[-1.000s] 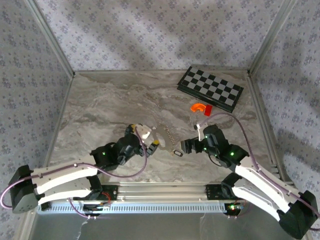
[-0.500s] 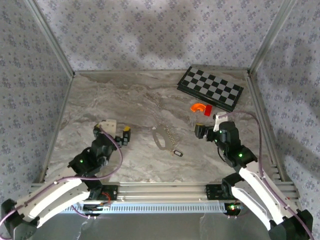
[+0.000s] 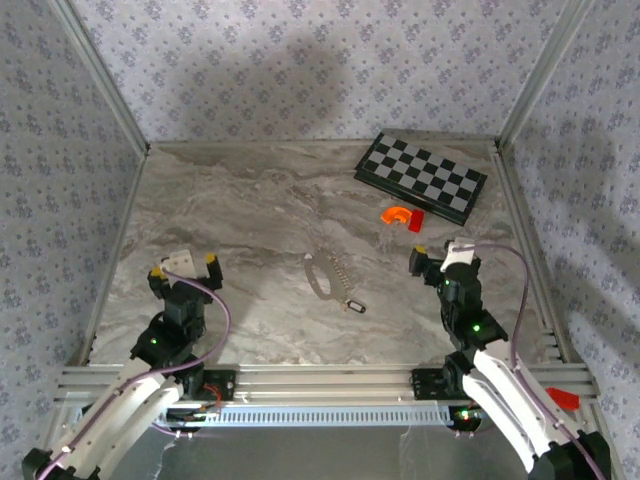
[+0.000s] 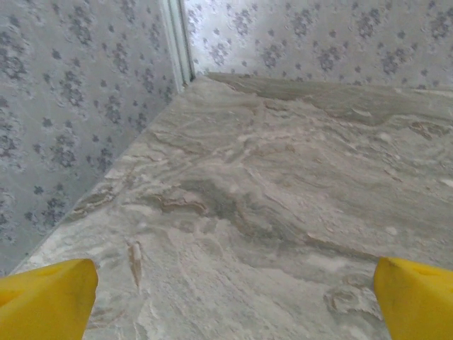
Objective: Put the keys on the keyring
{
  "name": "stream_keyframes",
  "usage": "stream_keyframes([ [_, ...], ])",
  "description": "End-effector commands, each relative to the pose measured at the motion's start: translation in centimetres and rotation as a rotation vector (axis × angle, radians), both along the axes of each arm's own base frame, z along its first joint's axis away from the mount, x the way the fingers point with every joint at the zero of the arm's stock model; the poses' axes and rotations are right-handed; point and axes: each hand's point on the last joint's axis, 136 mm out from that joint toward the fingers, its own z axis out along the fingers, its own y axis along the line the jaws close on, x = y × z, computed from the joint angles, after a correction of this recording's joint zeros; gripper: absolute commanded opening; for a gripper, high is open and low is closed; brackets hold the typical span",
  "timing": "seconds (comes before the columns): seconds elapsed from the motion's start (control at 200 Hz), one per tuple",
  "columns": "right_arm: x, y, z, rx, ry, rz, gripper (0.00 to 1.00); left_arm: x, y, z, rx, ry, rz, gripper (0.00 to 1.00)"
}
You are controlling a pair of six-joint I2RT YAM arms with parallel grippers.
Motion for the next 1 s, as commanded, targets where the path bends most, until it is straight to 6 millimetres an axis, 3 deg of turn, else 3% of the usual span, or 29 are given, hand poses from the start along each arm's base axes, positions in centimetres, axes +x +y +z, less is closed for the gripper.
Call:
stream_keyframes([
  [0.0,0.4,-0.8,1.9,-0.023,-0.116,-0.035,1.00,0.3,0.9,1.7,0.003,-0.078,0.033,1.00],
  [0.305,1.3,-2.2,2.3,-0.140,-0.125,-0.118,0.99,0.6,3.4,-1.9,0.016,0.006,0.125,0.99],
  [0.465,1.5,-2.7,1.0,-0.200,-0.070,-0.137,0.99,0.8,4.2,-3.3,-0.036,-0.004,0.145,0.99],
  [1.0,4.0,-4.8,-2.7,-0.181,-0.005,-0.268,0.99,2.9,5.6,-4.4,-0.105,0.032,0.196,1.00],
])
